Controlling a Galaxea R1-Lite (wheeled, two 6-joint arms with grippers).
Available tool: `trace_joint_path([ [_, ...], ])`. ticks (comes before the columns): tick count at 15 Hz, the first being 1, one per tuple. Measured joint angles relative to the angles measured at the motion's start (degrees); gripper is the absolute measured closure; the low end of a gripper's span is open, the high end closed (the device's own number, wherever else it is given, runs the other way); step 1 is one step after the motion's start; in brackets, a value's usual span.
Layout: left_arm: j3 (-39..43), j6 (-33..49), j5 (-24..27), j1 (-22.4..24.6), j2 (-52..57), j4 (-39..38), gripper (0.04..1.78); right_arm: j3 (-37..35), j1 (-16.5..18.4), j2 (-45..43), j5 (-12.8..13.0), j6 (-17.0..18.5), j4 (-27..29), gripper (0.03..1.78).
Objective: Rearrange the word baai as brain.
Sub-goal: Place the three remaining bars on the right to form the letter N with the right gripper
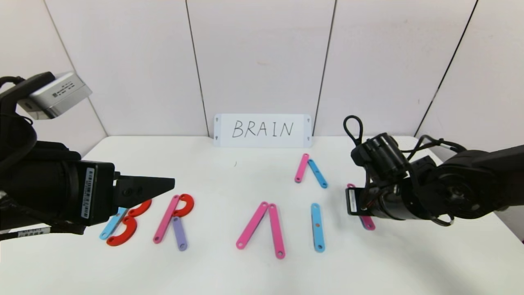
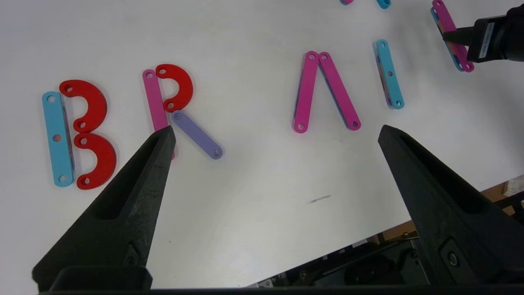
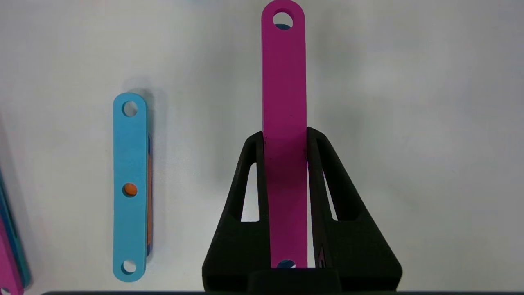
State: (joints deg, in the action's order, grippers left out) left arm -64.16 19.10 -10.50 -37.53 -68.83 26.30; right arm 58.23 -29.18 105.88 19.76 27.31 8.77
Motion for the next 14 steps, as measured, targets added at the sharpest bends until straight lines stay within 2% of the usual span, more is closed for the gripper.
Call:
trace_joint_path([
  [14, -0.09, 0.00, 0.00, 0.07, 0.01, 0.00, 0.09, -1.01, -2.76, 5.89, -0.15, 2.13, -1.39, 1.52],
])
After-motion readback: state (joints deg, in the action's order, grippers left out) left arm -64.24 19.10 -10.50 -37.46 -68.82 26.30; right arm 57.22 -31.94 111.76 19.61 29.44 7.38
